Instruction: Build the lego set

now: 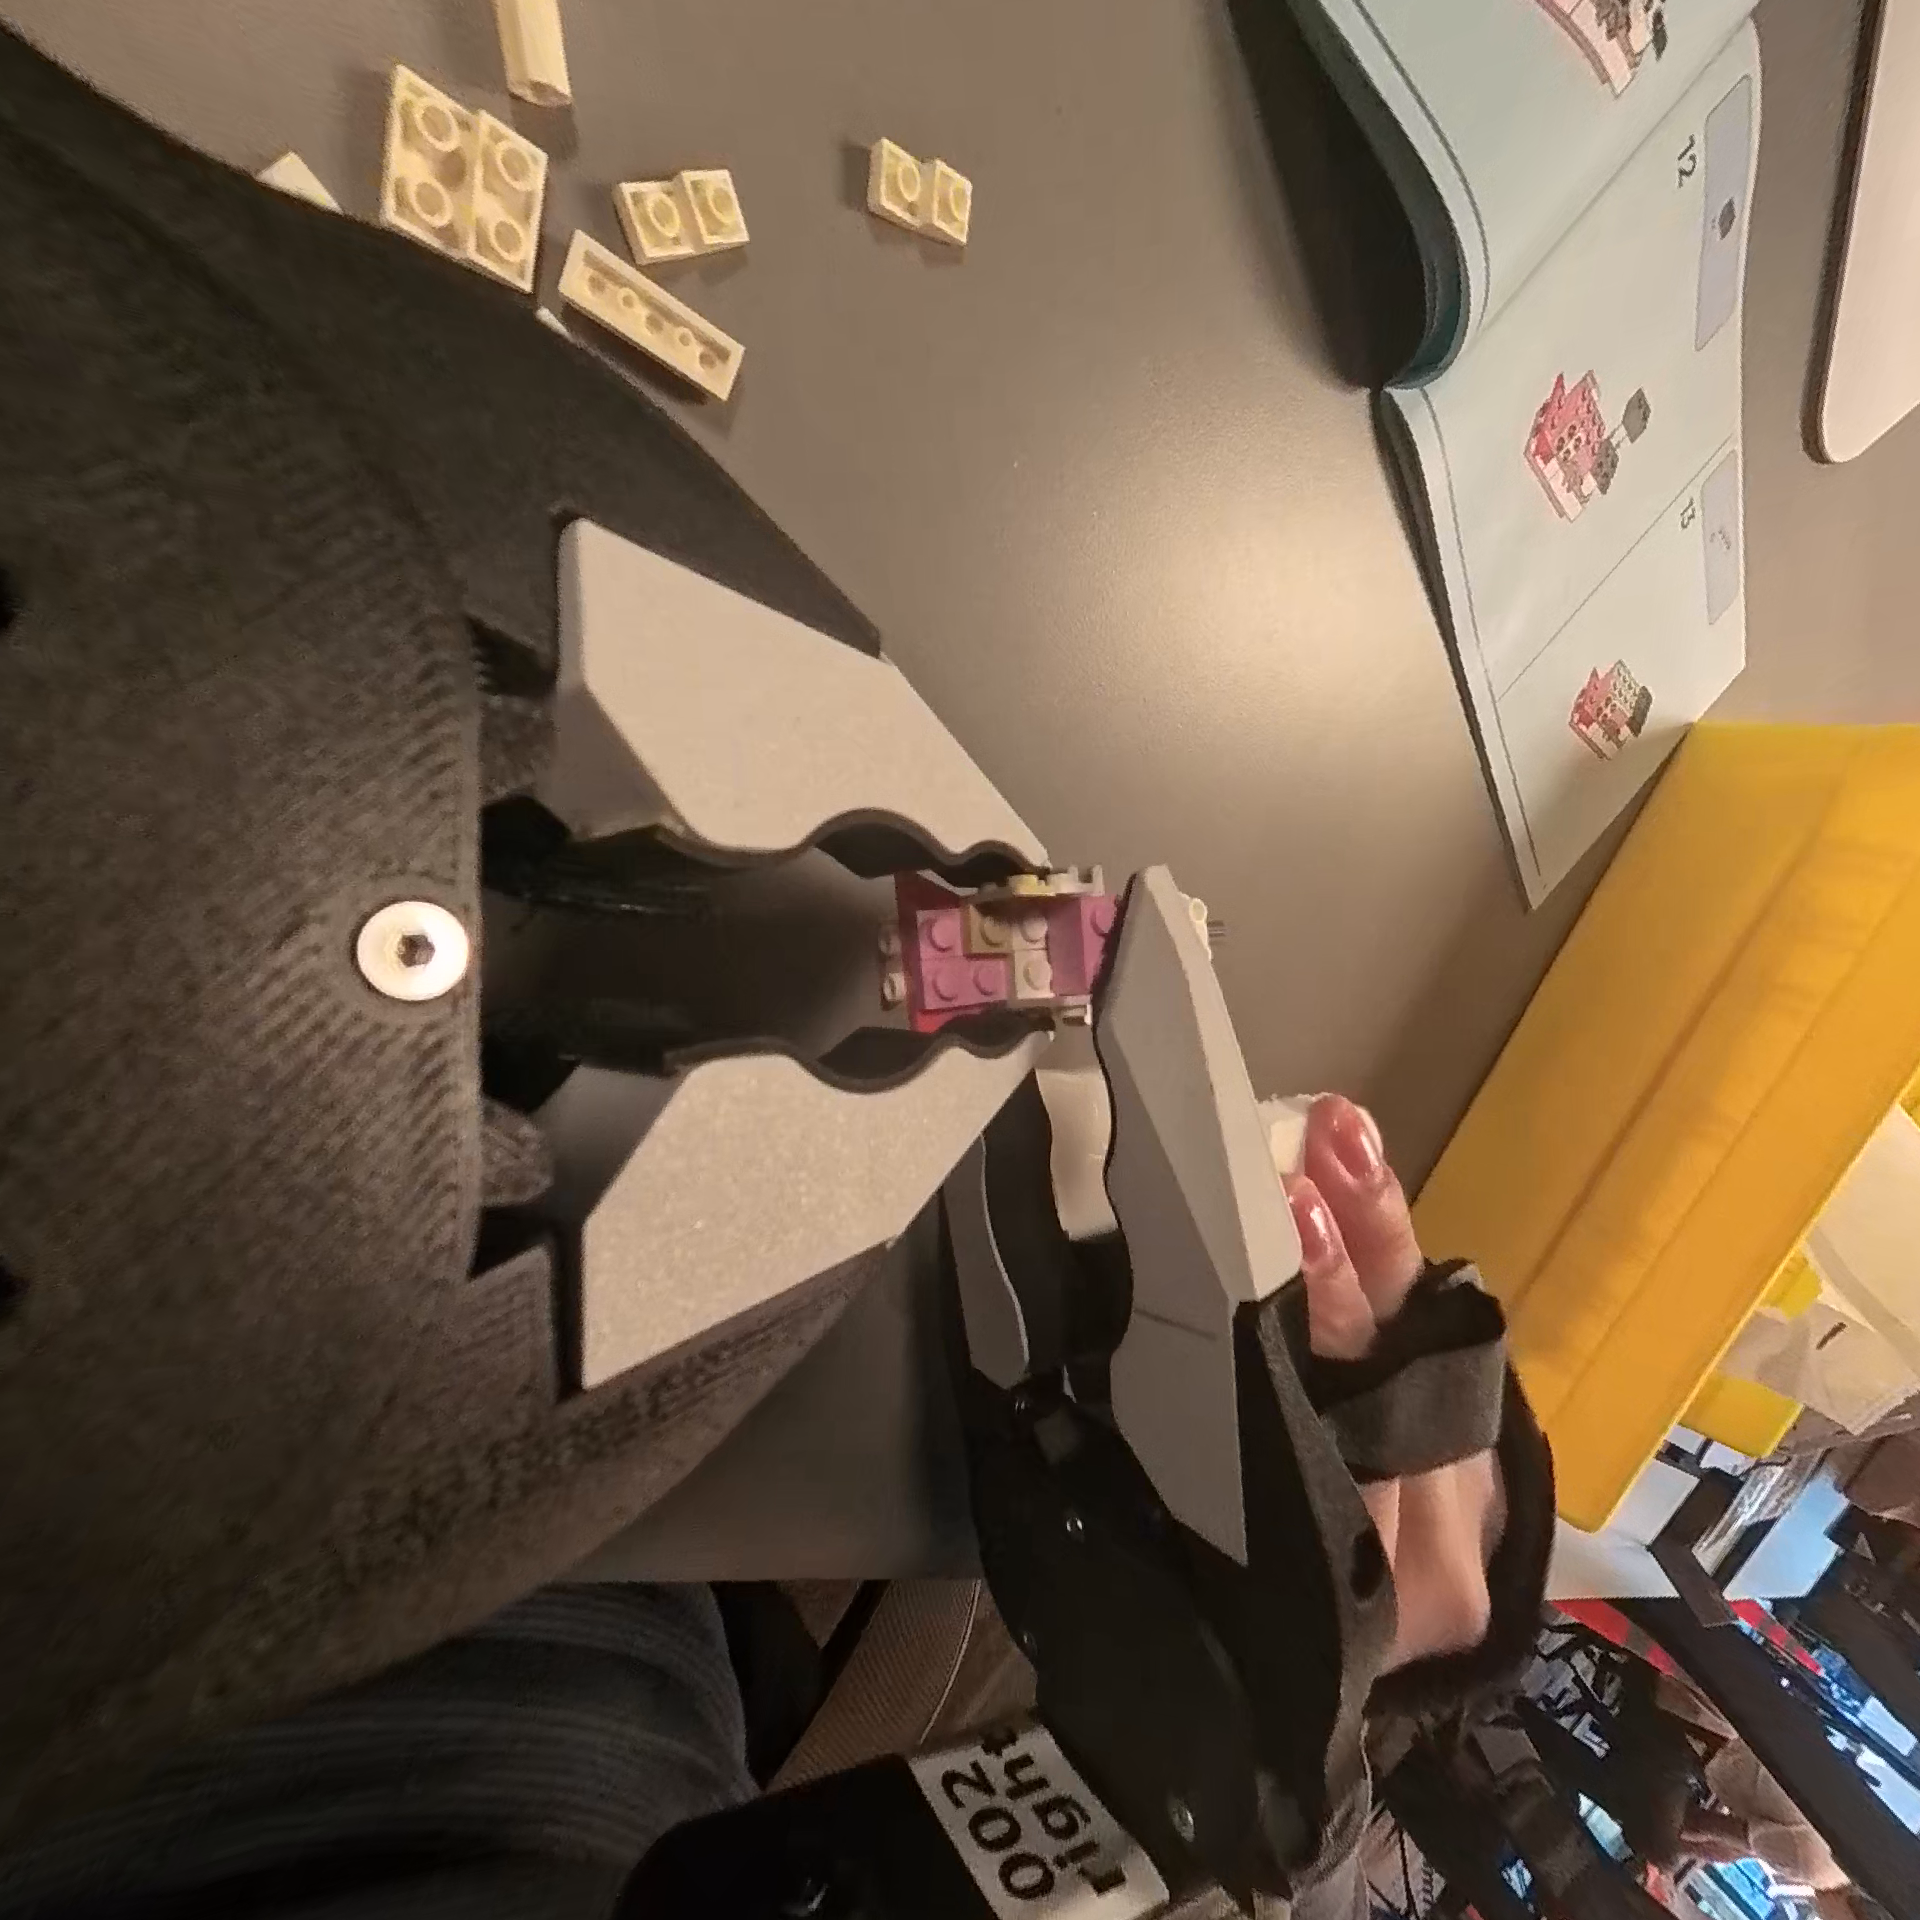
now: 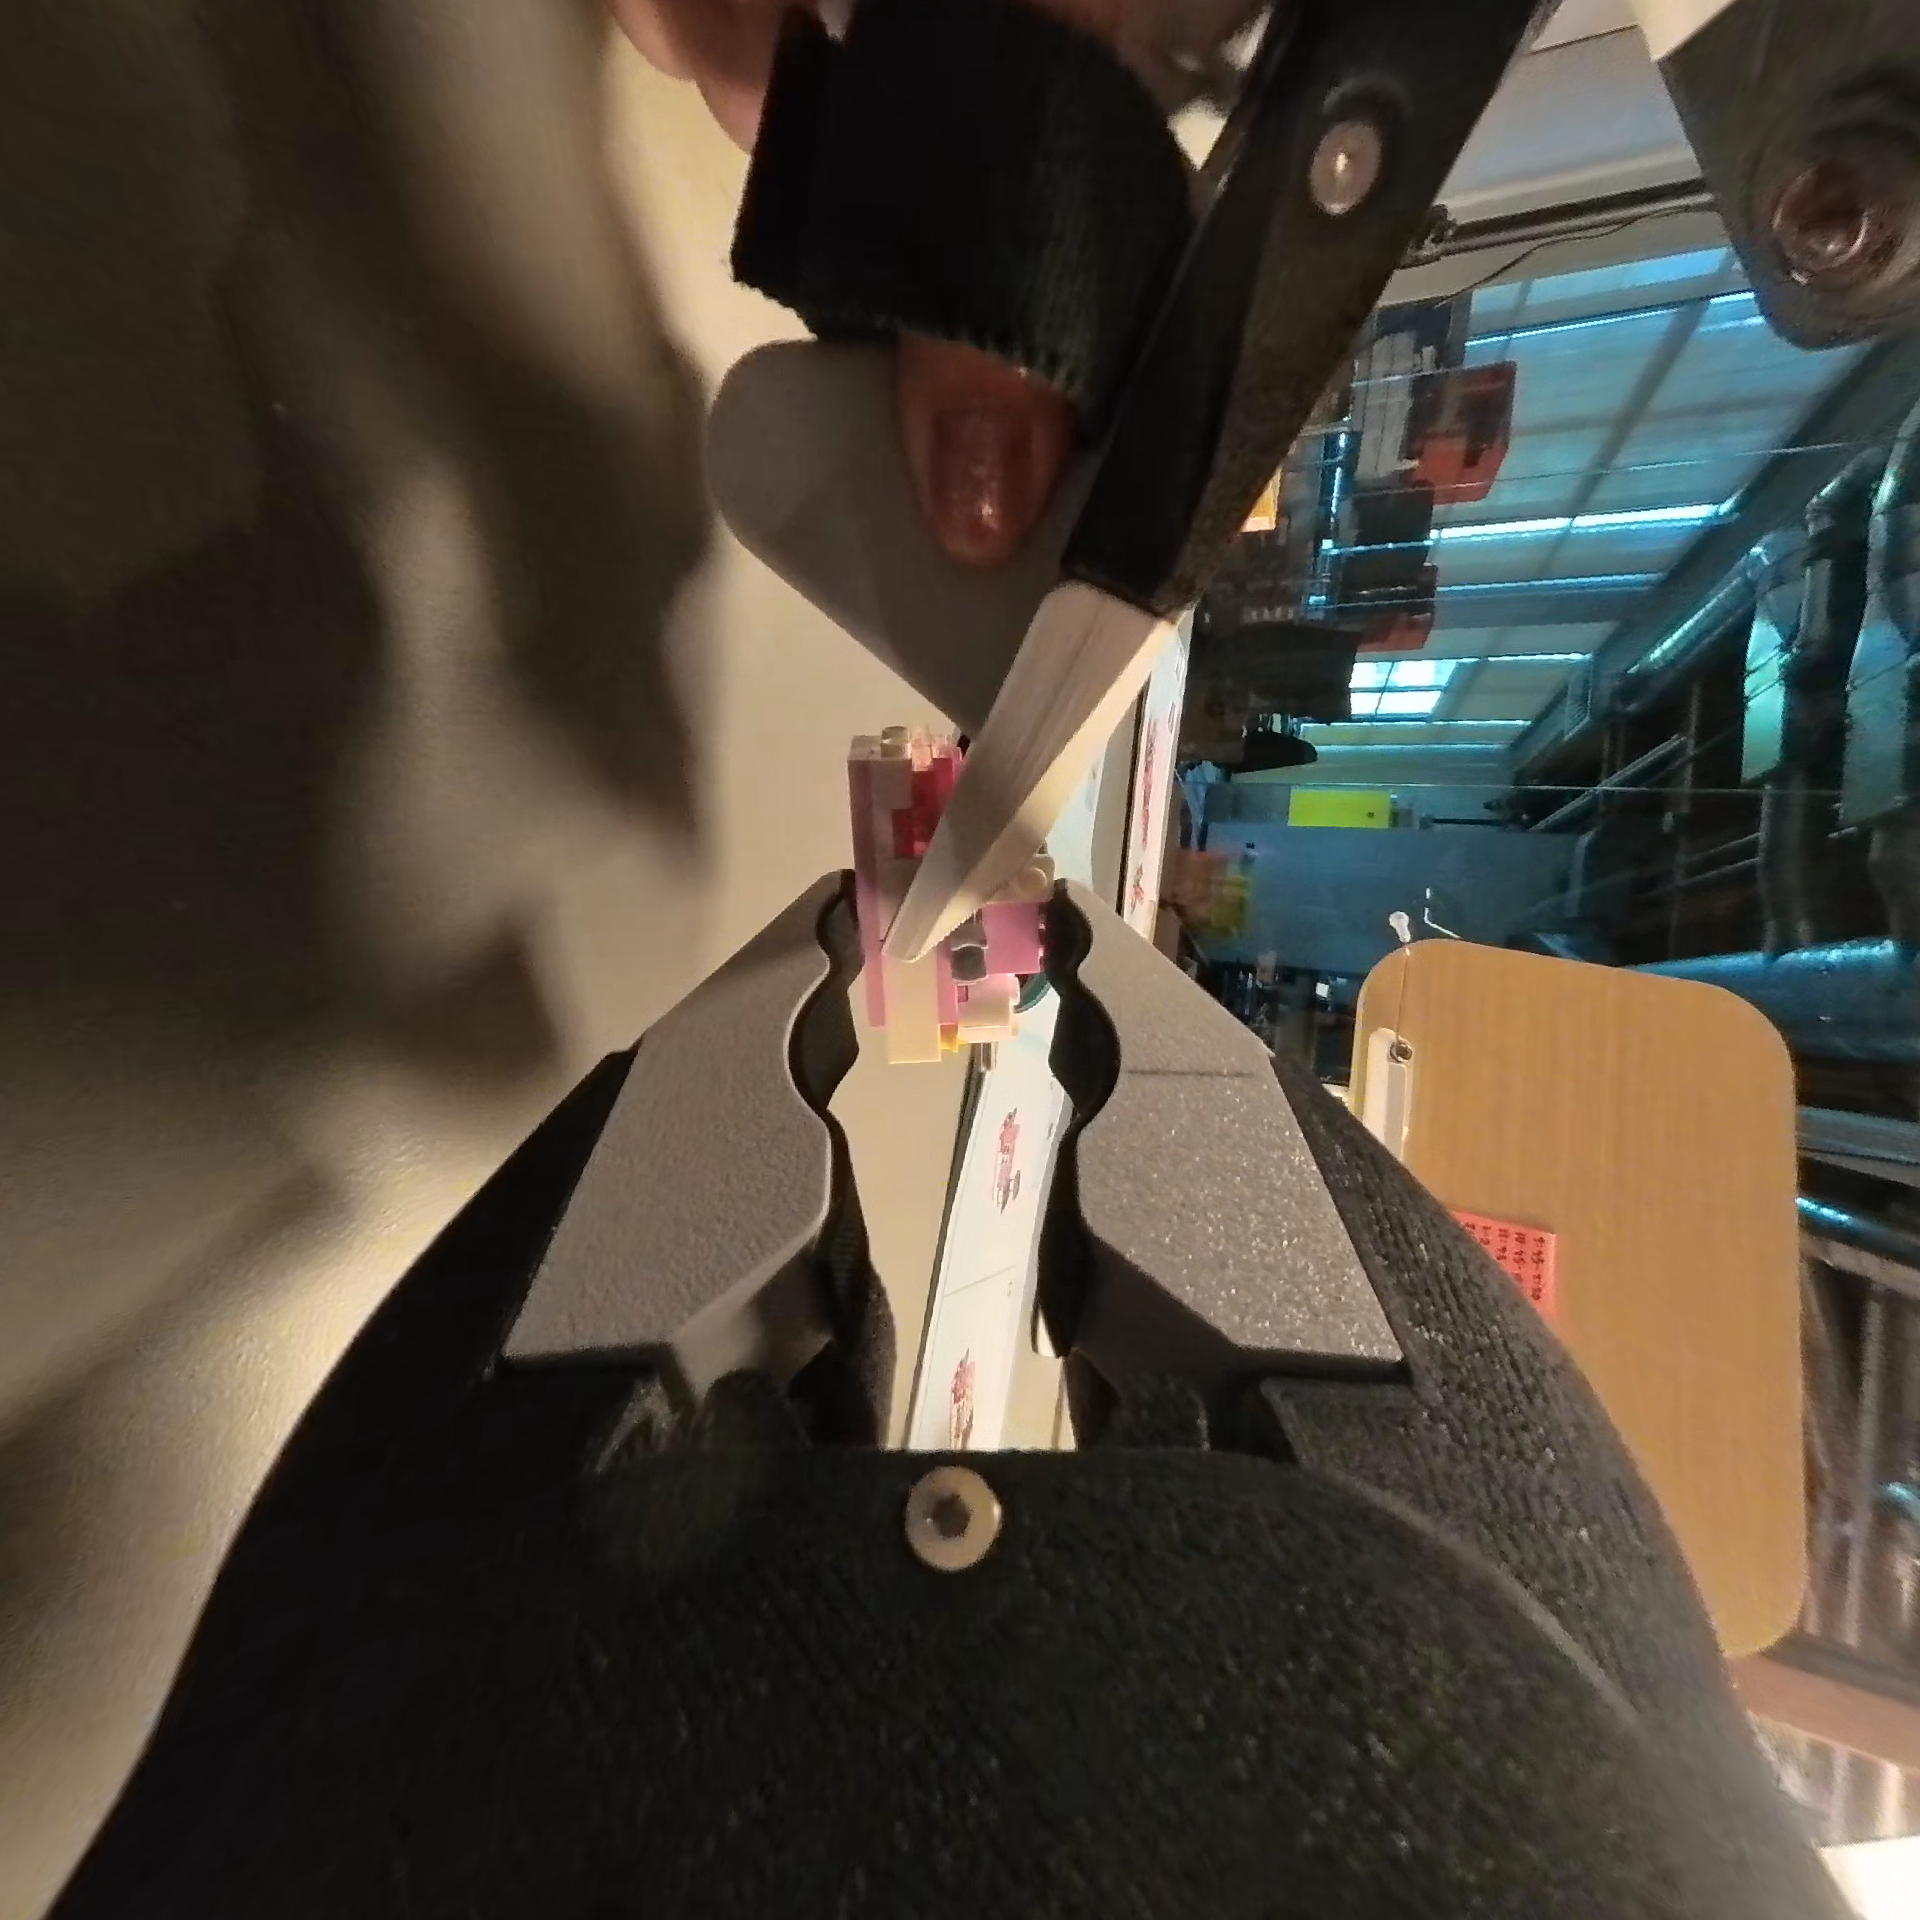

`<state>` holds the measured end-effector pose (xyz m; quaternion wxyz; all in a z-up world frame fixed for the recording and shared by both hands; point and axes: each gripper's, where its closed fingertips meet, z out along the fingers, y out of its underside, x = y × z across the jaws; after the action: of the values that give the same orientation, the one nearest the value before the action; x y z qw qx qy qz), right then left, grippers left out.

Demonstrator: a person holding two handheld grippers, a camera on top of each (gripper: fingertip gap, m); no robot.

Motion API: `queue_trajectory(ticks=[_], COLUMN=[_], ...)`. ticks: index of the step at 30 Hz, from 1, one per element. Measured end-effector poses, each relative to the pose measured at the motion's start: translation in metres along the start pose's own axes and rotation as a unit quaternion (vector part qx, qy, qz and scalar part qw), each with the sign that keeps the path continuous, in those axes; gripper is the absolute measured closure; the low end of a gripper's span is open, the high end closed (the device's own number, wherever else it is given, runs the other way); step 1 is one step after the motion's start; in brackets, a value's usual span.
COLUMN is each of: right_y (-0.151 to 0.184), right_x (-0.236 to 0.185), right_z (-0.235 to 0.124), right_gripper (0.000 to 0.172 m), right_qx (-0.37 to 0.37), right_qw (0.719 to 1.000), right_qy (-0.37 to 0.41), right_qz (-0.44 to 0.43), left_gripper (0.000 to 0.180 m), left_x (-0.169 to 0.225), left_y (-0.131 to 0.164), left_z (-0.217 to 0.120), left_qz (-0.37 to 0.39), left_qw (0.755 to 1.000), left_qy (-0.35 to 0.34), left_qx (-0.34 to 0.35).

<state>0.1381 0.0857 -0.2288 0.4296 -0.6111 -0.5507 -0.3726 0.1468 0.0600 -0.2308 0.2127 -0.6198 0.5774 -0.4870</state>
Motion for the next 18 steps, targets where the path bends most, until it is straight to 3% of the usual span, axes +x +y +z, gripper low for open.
queue_trajectory(ticks=[6,12,18], right_y=[0.0012,0.0006,-0.0008], right_x=[-0.0027,0.0017,-0.0015], right_z=[-0.0007,-0.0023,-0.0010], right_gripper=[0.139,0.138,0.138], right_qx=[-0.003,0.015,0.018], right_qw=[1.000,0.995,0.992], right_qy=[-0.003,-0.033,-0.043], right_qz=[-0.014,0.090,0.115], left_gripper=[0.157,0.153,0.153], left_x=[0.0006,0.0050,0.0049], left_y=[0.0029,-0.0049,-0.0020], left_z=[0.0021,0.0000,-0.0004], left_qz=[0.003,-0.042,-0.076], left_qw=[1.000,0.999,0.996], left_qy=[0.000,0.022,0.044], left_qx=[-0.008,0.019,0.010])
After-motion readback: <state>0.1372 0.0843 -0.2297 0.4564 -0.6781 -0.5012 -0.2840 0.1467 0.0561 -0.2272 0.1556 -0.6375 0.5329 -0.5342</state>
